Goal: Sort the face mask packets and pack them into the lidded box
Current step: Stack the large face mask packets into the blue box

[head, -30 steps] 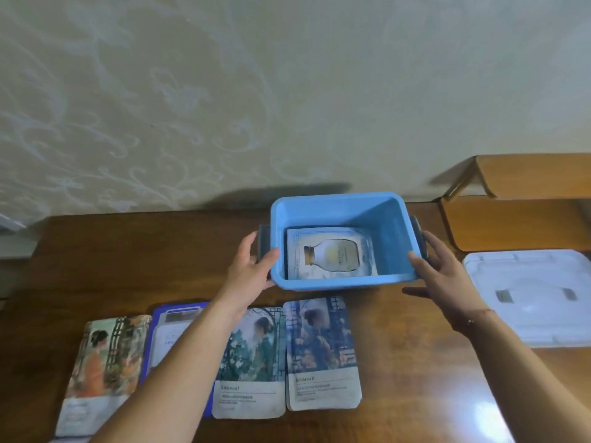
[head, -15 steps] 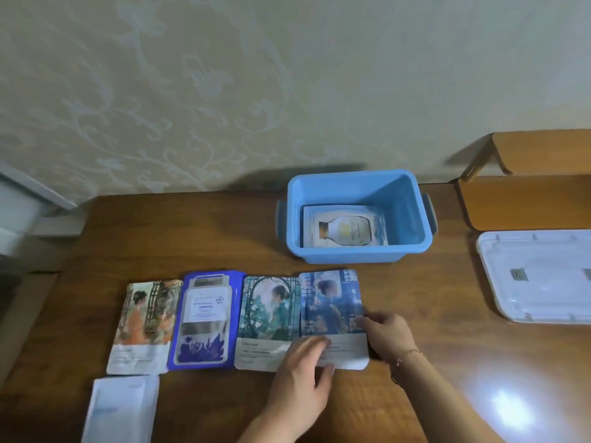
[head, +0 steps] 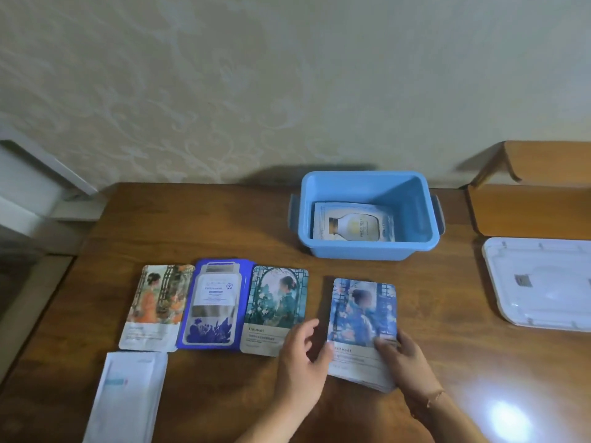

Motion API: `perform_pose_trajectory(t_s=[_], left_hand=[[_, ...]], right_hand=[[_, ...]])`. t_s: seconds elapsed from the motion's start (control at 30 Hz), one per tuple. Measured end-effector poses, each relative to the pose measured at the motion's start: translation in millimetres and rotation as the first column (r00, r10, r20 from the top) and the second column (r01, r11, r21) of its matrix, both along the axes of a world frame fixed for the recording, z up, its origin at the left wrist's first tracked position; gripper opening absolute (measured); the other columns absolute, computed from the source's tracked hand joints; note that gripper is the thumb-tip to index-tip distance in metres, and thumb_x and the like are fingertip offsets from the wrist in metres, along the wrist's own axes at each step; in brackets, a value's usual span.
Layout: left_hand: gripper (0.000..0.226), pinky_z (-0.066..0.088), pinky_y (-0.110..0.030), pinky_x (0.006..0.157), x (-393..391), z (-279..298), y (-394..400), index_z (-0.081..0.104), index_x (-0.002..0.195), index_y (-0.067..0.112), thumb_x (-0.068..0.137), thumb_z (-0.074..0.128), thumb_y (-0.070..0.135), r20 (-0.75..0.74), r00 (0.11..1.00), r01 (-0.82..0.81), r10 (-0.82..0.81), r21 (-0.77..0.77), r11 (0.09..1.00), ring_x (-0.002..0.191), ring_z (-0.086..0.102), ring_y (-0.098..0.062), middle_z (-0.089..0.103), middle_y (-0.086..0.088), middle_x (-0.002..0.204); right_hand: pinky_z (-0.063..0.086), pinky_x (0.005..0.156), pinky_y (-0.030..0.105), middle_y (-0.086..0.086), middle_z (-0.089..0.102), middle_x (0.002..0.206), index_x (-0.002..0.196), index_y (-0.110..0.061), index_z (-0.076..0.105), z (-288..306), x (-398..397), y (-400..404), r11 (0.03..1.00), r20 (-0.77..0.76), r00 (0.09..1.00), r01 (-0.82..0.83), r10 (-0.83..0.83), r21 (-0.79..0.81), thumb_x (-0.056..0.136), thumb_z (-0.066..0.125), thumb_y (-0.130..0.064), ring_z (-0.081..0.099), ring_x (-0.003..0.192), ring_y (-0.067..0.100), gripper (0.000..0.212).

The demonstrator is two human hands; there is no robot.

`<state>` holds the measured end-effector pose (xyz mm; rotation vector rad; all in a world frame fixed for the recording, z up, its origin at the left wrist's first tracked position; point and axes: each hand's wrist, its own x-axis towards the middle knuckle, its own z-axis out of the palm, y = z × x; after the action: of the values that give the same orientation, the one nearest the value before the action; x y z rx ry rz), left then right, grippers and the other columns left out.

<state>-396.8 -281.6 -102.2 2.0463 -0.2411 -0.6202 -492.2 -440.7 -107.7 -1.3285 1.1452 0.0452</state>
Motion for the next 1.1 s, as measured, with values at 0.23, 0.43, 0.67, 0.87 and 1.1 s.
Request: perform_pose_trajectory(t_s=[0.23, 0.43, 0.67, 0.87, 1.1], left_hand=[[0.056, 0.048, -0.039, 0.098, -3, 17, -25, 0.061, 0.121, 0.019, 0.075, 0.08, 0.044, -0.772, 0.634, -0.056, -0.047, -0.106, 0.993, 0.108, 0.065, -0.022, 0.072, -0.005, 0.114], [0.034, 0.053, -0.044, 0.085, -7, 38, -45, 0.071, 0.105, 0.009, 0.076, 0.074, 0.028, -0.905, 0.422, -0.314, -0.059, -0.207, 0.927, 0.092, 0.071, -0.032, 0.071, -0.021, 0.111], [0.048, 0.047, -0.051, 0.096, -10, 69, -65, 0.065, 0.122, 0.003, 0.092, 0.054, 0.039, -0.936, 0.343, -0.536, -0.083, -0.267, 0.801, 0.105, 0.066, -0.039, 0.067, -0.024, 0.118], [0.045, 0.051, -0.05, 0.09, 4, 99, -80, 0.058, 0.13, 0.011, 0.096, 0.048, 0.039, -0.851, 0.513, -0.623, -0.112, -0.459, 0.634, 0.112, 0.065, -0.036, 0.066, -0.019, 0.123], [0.035, 0.056, -0.035, 0.078, 116, 125, -80, 0.062, 0.119, 0.017, 0.085, 0.069, 0.012, -0.352, 0.936, -0.233, -0.024, -0.667, 0.707, 0.105, 0.068, -0.024, 0.071, -0.012, 0.113]], right_hand=[[0.056, 0.086, 0.045, 0.012, 0.073, 0.106, 0.119, -0.01, 0.056, 36, -47, -14, 0.966, 0.251, 0.968, -0.036, -0.03, 0.256, 0.09, 0.06, -0.011, 0.07, 0.099, 0.031, 0.03], [0.055, 0.087, 0.045, 0.02, 0.068, 0.116, 0.125, -0.004, 0.05, 56, -59, -15, 0.909, 0.329, 0.944, -0.115, -0.026, 0.401, 0.085, 0.069, -0.012, 0.065, 0.107, 0.039, 0.044], [0.053, 0.077, 0.046, 0.025, 0.066, 0.113, 0.115, -0.001, 0.06, 63, -60, -3, 0.8, 0.38, 0.83, 0.125, -0.408, 0.587, 0.042, 0.096, -0.028, 0.065, 0.095, 0.04, 0.086], [0.058, 0.078, 0.051, 0.016, 0.072, 0.109, 0.119, -0.014, 0.062, 95, -2, 14, 0.812, 0.448, 0.713, 0.297, -0.539, 0.503, 0.048, 0.092, -0.028, 0.07, 0.095, 0.035, 0.078], [0.057, 0.077, 0.051, 0.013, 0.07, 0.115, 0.127, -0.016, 0.055, 135, 70, -86, 0.983, 0.553, 0.818, 0.073, -0.156, 0.169, 0.084, 0.063, -0.011, 0.069, 0.099, 0.034, 0.045]])
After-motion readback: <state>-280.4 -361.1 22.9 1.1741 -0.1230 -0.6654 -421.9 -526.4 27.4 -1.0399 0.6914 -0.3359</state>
